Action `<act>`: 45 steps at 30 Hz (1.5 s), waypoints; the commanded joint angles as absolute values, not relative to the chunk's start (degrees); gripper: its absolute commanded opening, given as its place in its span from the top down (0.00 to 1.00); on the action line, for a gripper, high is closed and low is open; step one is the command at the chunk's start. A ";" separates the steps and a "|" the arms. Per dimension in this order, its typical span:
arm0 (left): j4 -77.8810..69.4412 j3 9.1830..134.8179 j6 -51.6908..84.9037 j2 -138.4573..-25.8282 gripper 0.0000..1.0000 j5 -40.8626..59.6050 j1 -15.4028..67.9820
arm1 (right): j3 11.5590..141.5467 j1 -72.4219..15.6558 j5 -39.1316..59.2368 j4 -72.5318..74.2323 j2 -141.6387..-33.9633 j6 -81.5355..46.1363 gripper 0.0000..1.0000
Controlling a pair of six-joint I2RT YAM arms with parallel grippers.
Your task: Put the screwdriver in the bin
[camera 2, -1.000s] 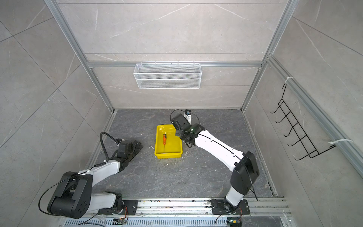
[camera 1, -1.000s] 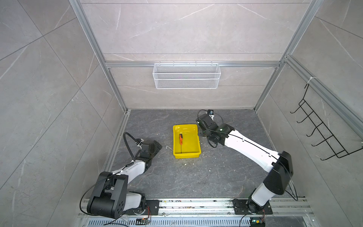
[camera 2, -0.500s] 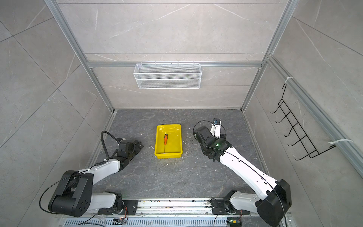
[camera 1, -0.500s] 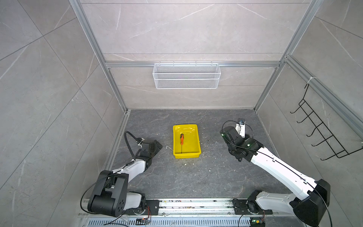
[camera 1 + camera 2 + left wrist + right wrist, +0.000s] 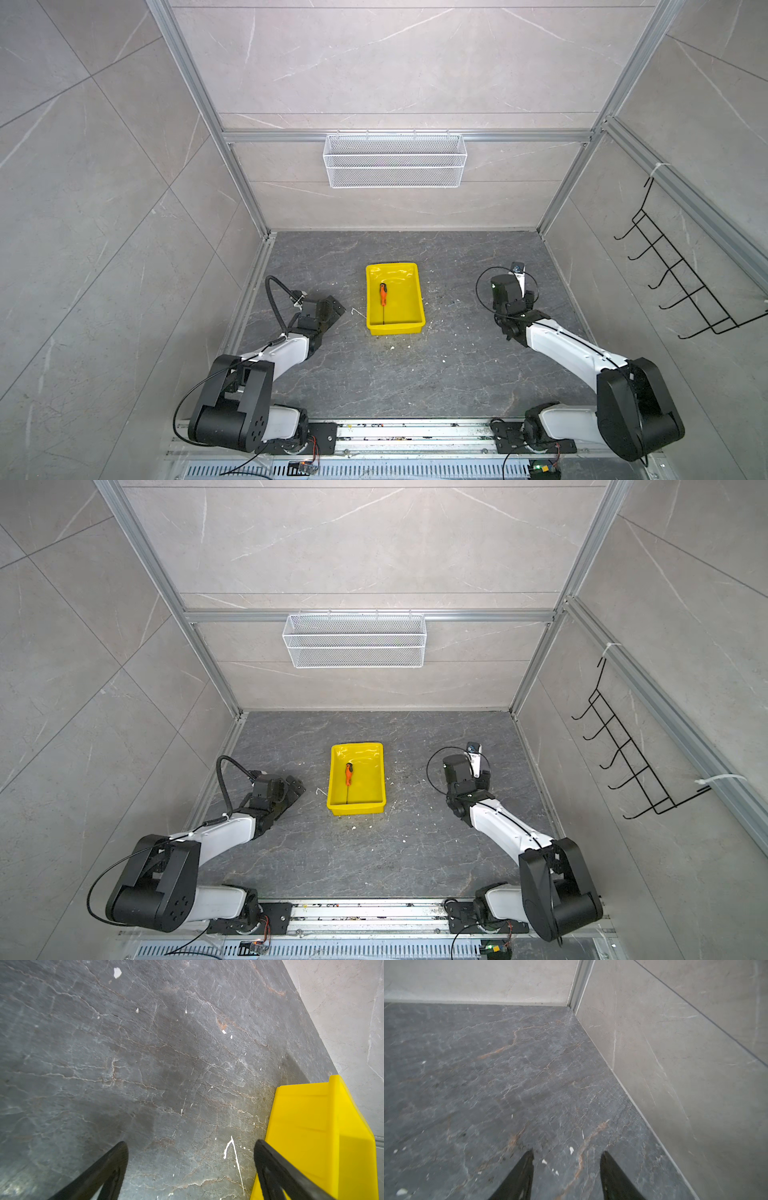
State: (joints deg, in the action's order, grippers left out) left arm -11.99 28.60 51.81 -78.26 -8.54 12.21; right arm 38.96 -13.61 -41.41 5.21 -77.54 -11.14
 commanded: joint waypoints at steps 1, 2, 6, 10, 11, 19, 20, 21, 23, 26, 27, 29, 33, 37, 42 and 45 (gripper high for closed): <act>-12.35 30.06 50.17 -78.37 0.04 -8.49 11.95 | 36.35 -11.06 -35.86 16.35 -81.23 -9.20 0.46; -12.52 30.14 50.40 -78.63 0.04 -8.40 11.95 | 35.54 -10.69 -36.28 18.52 -82.33 -8.41 0.46; -12.65 31.00 50.77 -79.62 0.04 -6.95 11.99 | 31.16 -9.06 -35.46 26.85 -84.71 -9.93 0.45; -12.87 31.45 50.88 -80.11 0.04 -6.47 11.95 | 31.68 -8.61 -30.48 28.49 -86.35 -8.29 0.45; -12.85 31.54 50.83 -80.26 0.04 -6.50 11.95 | 31.95 -8.62 -29.59 28.17 -86.50 -7.96 0.46; -13.36 33.09 51.31 -83.02 0.04 -3.80 12.01 | 17.55 -8.42 -13.08 60.50 -89.07 0.51 0.53; -13.46 33.14 51.28 -83.37 0.04 -3.33 11.96 | 18.23 -8.44 -12.57 55.17 -86.82 0.25 0.53; -13.75 33.06 51.28 -83.62 0.04 -3.21 11.96 | 19.38 -8.43 -13.19 50.68 -85.97 -0.43 0.53; -14.45 32.96 51.49 -84.09 0.04 -3.15 12.02 | 19.08 -8.44 -13.96 55.70 -88.03 0.01 0.53; -14.61 33.44 52.00 -84.22 0.07 -2.85 11.96 | 19.50 -8.44 -14.01 53.64 -87.39 -0.29 0.50; -13.95 33.87 51.99 -84.00 0.08 -2.73 11.95 | 19.30 -8.45 -14.00 54.28 -87.73 -0.13 0.50; -12.35 34.36 51.86 -82.99 0.09 -2.64 12.01 | 19.75 -8.48 -13.91 51.68 -86.77 -0.35 0.49; -11.25 34.76 51.30 -81.41 0.06 -5.25 12.52 | 19.78 -8.44 -13.82 52.31 -87.11 -0.31 0.48; -10.49 36.44 44.03 -81.03 0.00 -8.03 14.24 | 18.97 -8.59 -10.67 53.31 -86.76 1.28 0.01; -4.16 42.88 27.80 -78.97 0.00 -3.46 15.96 | 18.88 -8.96 -8.46 53.53 -86.81 2.18 0.01; 0.03 44.33 21.19 -76.60 0.00 -11.75 17.48 | 19.77 -8.31 -7.46 51.89 -86.93 1.54 0.01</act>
